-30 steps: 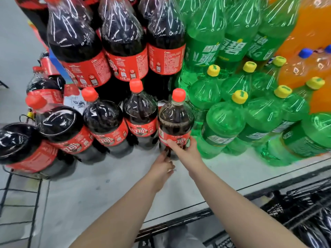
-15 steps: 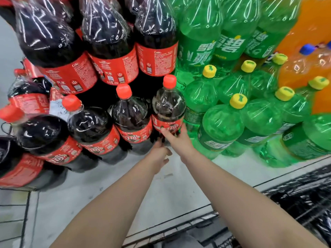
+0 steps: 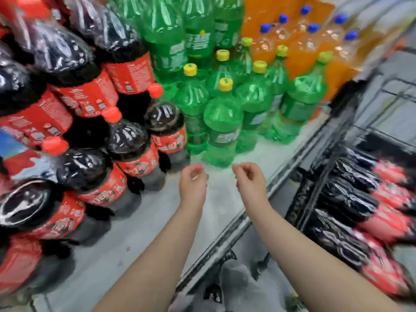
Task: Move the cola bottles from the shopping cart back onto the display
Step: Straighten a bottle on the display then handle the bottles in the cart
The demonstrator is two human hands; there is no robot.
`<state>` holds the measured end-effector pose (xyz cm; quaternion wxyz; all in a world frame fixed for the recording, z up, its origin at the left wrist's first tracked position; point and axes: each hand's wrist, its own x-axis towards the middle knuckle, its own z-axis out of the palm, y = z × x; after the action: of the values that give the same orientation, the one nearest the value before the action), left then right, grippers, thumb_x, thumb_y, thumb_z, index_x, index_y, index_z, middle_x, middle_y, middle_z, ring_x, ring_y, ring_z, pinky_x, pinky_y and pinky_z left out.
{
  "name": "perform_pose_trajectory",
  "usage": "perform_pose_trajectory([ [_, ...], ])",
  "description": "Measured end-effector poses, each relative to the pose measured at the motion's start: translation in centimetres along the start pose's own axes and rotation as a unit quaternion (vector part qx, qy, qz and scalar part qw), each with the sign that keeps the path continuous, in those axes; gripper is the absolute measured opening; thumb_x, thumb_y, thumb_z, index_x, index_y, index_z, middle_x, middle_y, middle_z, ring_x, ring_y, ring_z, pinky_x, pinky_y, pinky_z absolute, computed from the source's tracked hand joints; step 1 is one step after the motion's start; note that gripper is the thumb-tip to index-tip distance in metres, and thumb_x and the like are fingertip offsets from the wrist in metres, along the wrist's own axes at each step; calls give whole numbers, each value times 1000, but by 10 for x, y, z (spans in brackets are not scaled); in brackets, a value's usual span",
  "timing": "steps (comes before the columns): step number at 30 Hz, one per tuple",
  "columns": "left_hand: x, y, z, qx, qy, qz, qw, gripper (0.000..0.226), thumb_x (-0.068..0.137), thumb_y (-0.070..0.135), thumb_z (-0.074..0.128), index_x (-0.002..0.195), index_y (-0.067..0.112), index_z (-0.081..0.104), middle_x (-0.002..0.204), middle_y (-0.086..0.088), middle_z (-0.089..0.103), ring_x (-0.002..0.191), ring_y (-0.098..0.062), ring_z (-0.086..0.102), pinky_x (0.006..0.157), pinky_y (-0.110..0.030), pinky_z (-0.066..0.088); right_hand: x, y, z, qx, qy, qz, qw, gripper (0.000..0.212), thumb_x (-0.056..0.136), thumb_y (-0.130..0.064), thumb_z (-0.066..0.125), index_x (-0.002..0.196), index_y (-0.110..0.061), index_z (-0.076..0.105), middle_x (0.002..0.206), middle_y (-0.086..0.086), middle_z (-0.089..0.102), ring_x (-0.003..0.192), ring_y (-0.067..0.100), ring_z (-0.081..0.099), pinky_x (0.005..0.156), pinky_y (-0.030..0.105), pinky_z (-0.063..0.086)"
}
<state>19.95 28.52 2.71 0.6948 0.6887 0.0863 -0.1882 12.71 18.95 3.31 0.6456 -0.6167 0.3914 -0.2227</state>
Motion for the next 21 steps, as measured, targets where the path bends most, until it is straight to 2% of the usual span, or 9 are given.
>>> perform_pose_trajectory([
  [4, -35, -11, 39, 30, -81, 7, 996, 26, 87, -4, 54, 92, 21, 52, 92, 1, 58, 64, -5, 56, 60, -22, 44, -31, 18, -68, 27, 117, 31, 992, 13, 91, -23, 63, 85, -12, 57, 67, -2, 48, 62, 13, 44, 62, 28, 37],
  [7, -62, -26, 69, 79, -174, 18, 981, 32, 85, -6, 53, 88, 26, 53, 88, 5, 59, 80, -17, 59, 73, -30, 47, -50, 31, -118, 30, 206, 48, 977, 19, 90, -27, 63, 86, -9, 58, 67, 0, 47, 60, 12, 42, 58, 26, 34],
  [9, -76, -34, 86, 146, -210, 65, 964, 34, 83, -4, 55, 84, 30, 55, 88, 4, 63, 89, -21, 60, 83, -33, 47, -60, 40, -147, 52, 251, 74, 964, 19, 91, -26, 62, 87, -8, 56, 69, 4, 45, 58, 13, 40, 52, 23, 34],
  [10, -82, -37, 94, 176, -221, 89, 955, 34, 83, -2, 55, 83, 32, 55, 91, 3, 64, 91, -21, 61, 84, -29, 47, -65, 45, -161, 57, 269, 86, 957, 17, 92, -23, 61, 89, -7, 55, 69, 4, 45, 58, 14, 40, 50, 22, 35],
  [12, -94, -40, 111, 189, -253, 127, 940, 36, 85, -2, 53, 85, 34, 53, 98, 1, 63, 92, -17, 60, 79, -17, 44, -74, 59, -185, 61, 304, 111, 944, 16, 93, -24, 60, 91, -9, 55, 74, 2, 48, 62, 15, 46, 58, 26, 40],
  [13, -100, -42, 120, 196, -279, 141, 929, 35, 85, -3, 52, 89, 32, 53, 101, 0, 62, 91, -14, 59, 76, -13, 42, -78, 65, -196, 67, 319, 125, 937, 17, 92, -27, 60, 90, -11, 55, 75, 1, 49, 64, 15, 47, 62, 29, 40],
  [15, -116, -48, 141, 243, -355, 155, 889, 31, 86, -2, 53, 101, 25, 53, 105, 4, 59, 93, -11, 58, 75, -10, 40, -83, 77, -217, 86, 337, 156, 925, 19, 91, -30, 61, 88, -13, 52, 74, -1, 48, 61, 14, 47, 58, 28, 38],
  [18, -140, -68, 176, 303, -452, 138, 828, 35, 87, 0, 54, 118, 17, 53, 110, 5, 55, 103, -14, 57, 84, -18, 40, -84, 95, -252, 141, 371, 225, 890, 22, 90, -29, 61, 98, -12, 51, 82, 3, 52, 64, 15, 50, 53, 27, 41],
  [21, -157, -92, 207, 368, -513, 116, 767, 43, 88, 4, 57, 130, 13, 50, 122, 1, 53, 111, -14, 55, 90, -21, 39, -80, 108, -291, 232, 395, 270, 847, 23, 88, -29, 65, 93, -9, 55, 77, 8, 52, 59, 17, 50, 47, 26, 43],
])
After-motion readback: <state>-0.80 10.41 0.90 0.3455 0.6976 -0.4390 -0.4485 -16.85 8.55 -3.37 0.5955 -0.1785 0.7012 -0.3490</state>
